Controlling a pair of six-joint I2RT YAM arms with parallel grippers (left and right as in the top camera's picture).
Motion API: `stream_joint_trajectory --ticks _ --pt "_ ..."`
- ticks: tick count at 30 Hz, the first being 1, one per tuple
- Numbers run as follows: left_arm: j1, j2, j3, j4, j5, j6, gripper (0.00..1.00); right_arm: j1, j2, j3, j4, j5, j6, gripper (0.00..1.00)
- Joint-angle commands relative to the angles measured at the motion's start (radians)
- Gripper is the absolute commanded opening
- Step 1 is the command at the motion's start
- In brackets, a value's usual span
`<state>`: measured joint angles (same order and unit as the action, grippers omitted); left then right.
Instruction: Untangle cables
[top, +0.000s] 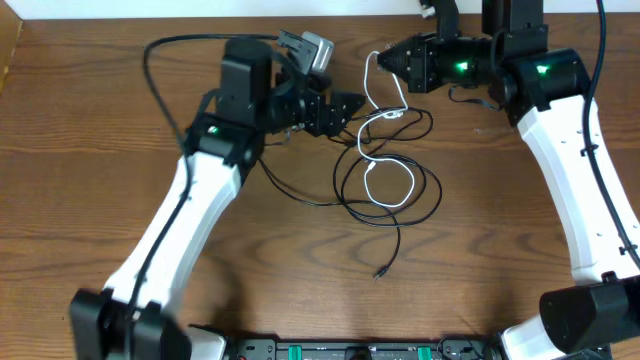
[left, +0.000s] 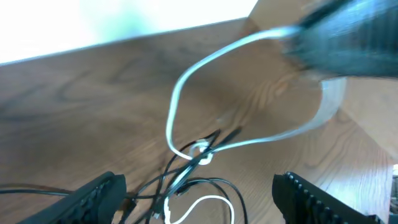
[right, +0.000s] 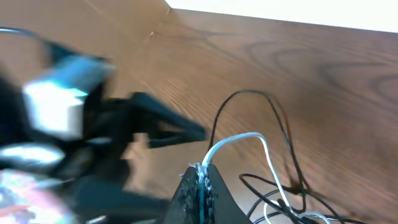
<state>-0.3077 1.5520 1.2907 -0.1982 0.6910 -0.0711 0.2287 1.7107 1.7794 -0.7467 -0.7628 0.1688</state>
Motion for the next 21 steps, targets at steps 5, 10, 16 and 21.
stream_joint_trajectory --ticks 5,10,16,21 --pt "-0.002 0.143 0.011 0.270 0.043 -0.184 0.85 -0.012 -0.031 0.027 -0.023 -0.083 -0.037 0.01" --pt "-0.026 0.229 0.011 0.446 0.043 -0.283 0.85 -0.009 -0.031 0.027 -0.032 -0.113 -0.037 0.01" --pt "-0.070 0.273 0.010 0.540 -0.041 -0.297 0.81 -0.009 -0.031 0.027 -0.055 -0.115 -0.048 0.01" --pt "-0.030 0.265 0.010 0.529 -0.105 -0.260 0.08 -0.020 -0.031 0.027 -0.089 0.026 -0.018 0.01"
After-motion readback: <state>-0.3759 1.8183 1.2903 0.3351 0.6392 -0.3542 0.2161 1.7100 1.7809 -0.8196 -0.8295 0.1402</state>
